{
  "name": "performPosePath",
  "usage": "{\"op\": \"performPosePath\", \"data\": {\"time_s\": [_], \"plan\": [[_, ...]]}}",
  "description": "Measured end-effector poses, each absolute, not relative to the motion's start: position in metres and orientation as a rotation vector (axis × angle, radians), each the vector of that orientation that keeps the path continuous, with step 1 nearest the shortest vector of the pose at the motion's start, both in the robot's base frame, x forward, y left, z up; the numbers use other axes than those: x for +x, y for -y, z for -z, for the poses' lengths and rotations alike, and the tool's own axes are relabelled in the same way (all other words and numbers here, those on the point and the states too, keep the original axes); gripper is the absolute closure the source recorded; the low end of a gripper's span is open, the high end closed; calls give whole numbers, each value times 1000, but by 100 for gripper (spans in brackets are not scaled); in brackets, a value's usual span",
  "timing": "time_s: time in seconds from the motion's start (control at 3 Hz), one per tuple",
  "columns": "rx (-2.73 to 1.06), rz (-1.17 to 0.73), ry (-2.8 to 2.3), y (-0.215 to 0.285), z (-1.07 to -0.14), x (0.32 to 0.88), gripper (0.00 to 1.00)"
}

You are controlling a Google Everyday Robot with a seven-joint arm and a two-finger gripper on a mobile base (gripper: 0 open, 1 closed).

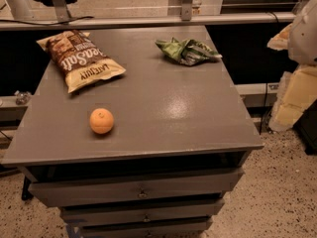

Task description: Pick green jalapeno chip bag

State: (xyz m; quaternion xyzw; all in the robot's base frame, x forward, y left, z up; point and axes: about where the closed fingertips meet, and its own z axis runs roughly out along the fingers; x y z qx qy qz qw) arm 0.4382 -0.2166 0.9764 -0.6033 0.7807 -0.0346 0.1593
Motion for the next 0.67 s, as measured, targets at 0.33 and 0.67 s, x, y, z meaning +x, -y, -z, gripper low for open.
{"op": "performPosePath", "data": {"time_s": [0.33, 0.67], "plan": [[-1724, 99, -2231, 217, -976, 438, 0], [-1659, 112, -2222, 219, -972, 448, 0]]}}
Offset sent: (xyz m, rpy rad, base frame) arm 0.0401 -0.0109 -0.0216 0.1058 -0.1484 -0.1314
